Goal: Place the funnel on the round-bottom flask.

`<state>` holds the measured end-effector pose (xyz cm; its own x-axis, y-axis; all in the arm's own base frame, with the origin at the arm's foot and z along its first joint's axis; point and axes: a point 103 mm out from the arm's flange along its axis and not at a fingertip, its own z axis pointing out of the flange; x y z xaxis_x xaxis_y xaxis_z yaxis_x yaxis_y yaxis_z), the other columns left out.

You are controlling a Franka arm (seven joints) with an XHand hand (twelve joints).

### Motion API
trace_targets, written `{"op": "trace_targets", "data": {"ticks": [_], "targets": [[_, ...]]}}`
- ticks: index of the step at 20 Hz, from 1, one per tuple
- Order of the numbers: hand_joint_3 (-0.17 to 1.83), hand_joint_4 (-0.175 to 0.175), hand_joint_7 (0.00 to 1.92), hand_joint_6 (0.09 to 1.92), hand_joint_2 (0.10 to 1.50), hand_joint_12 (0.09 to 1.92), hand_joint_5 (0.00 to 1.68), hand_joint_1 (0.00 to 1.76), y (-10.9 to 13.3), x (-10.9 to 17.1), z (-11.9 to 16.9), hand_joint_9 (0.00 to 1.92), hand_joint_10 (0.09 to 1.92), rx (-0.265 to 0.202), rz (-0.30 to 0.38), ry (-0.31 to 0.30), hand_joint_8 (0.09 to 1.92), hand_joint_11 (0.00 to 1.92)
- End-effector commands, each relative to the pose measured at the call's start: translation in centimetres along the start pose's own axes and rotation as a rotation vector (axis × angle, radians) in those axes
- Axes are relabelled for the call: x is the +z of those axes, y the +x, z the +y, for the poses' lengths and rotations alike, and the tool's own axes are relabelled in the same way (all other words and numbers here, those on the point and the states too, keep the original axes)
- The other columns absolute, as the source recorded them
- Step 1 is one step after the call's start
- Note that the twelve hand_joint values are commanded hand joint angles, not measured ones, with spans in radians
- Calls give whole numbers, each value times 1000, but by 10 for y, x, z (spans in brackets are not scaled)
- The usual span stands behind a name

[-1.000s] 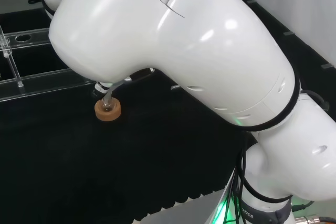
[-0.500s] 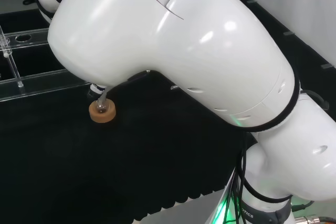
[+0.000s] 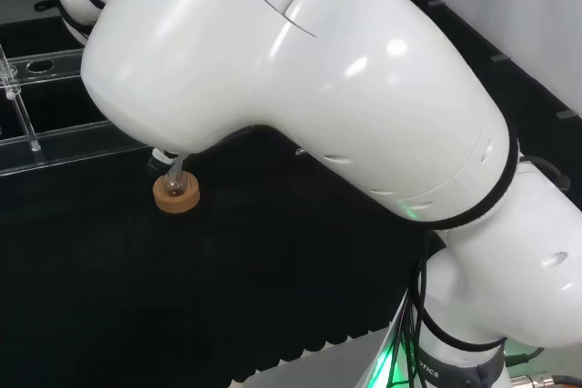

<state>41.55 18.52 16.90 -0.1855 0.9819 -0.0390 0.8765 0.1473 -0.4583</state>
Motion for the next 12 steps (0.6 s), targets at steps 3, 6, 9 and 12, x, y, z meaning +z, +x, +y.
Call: {"op": "trace_targets", "data": {"ticks": [3,6,9,12], "targets": [[515,34,1195,698,589,1514,732,734,4,0,-1,1065,308,1,-15,6,475,0],[516,33,1170,683,589,1514,700,728,4,0,-1,1057,304,1,-32,15,464,0],[514,30,1080,626,589,1506,596,718,5,-2,-3,1021,296,0,-45,14,434,0],[509,31,990,561,590,1496,553,712,5,-3,-3,971,294,-1,-47,13,412,0]]}}
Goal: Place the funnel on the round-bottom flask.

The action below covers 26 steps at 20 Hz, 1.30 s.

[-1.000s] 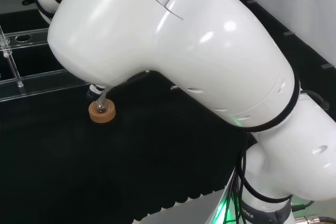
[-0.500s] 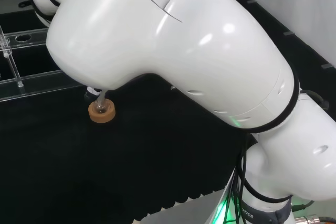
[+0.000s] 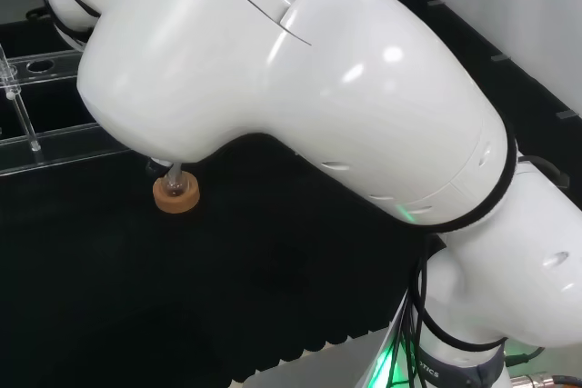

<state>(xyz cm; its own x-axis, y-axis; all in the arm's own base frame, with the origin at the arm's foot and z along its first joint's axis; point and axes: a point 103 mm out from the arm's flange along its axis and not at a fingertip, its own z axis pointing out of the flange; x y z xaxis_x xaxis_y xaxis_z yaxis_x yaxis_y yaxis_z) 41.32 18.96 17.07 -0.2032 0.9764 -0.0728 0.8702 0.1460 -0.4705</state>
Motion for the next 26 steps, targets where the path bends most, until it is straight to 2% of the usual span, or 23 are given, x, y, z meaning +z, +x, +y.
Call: {"op": "trace_targets", "data": {"ticks": [1,19,26], "targets": [[507,30,966,536,590,1494,543,711,0,-2,-1,955,296,-1,-9,0,408,0],[491,31,802,314,594,1478,532,692,-2,-4,-1,845,365,-2,-8,-8,407,0],[489,23,741,182,593,1476,433,689,-2,-5,-2,810,399,-2,-7,-11,416,0]]}}
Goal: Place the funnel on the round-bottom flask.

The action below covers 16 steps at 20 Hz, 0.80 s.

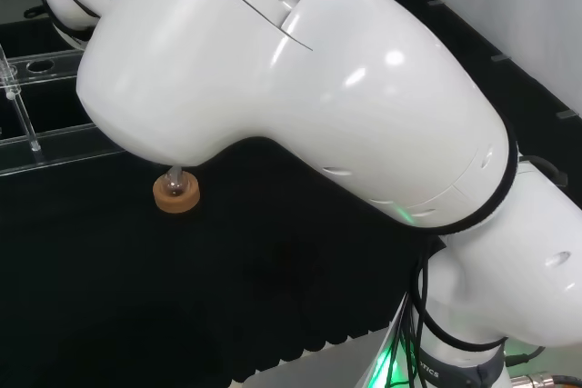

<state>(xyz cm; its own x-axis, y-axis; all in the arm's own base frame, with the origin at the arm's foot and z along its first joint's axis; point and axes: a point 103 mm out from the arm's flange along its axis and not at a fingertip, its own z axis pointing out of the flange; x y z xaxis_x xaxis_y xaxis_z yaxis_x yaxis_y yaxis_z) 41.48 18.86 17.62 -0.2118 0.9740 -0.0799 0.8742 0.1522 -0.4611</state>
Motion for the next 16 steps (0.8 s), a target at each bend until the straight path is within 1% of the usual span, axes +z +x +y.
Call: {"op": "trace_targets", "data": {"ticks": [1,6,16], "targets": [[489,22,725,151,593,1475,425,687,0,0,0,801,411,3,2,-2,423,0],[489,19,673,87,590,1475,385,683,-1,0,-1,775,429,5,4,-1,427,0],[487,21,539,87,584,1462,337,669,-2,1,-2,718,456,4,3,4,424,0]]}}
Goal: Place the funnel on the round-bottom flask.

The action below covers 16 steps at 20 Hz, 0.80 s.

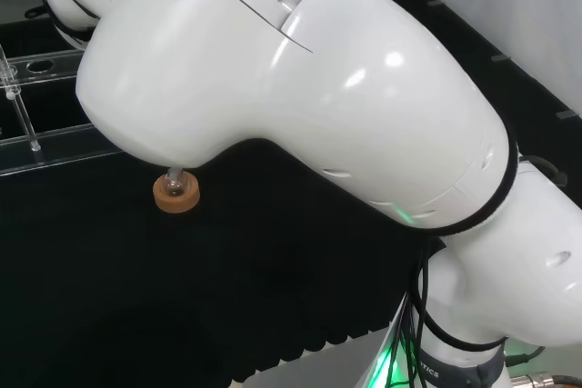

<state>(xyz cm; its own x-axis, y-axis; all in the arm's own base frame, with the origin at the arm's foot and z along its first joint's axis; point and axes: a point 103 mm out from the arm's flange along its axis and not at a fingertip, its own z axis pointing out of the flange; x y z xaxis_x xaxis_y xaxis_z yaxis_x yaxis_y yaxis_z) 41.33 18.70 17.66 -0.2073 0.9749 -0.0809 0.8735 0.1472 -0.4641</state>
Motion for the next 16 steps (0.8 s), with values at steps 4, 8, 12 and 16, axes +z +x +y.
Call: {"op": "trace_targets", "data": {"ticks": [4,8,12,16], "targets": [[484,21,472,87,582,1449,322,665,-3,2,-1,669,473,-1,2,4,431,0],[473,25,342,87,582,1435,275,654,-3,1,-1,522,570,-1,-14,6,491,0],[457,30,271,87,568,1428,211,595,-2,-10,-8,434,603,-1,-23,-31,501,0],[411,36,223,87,558,1426,159,515,-2,-20,-12,363,652,-8,-16,-47,517,0]]}}
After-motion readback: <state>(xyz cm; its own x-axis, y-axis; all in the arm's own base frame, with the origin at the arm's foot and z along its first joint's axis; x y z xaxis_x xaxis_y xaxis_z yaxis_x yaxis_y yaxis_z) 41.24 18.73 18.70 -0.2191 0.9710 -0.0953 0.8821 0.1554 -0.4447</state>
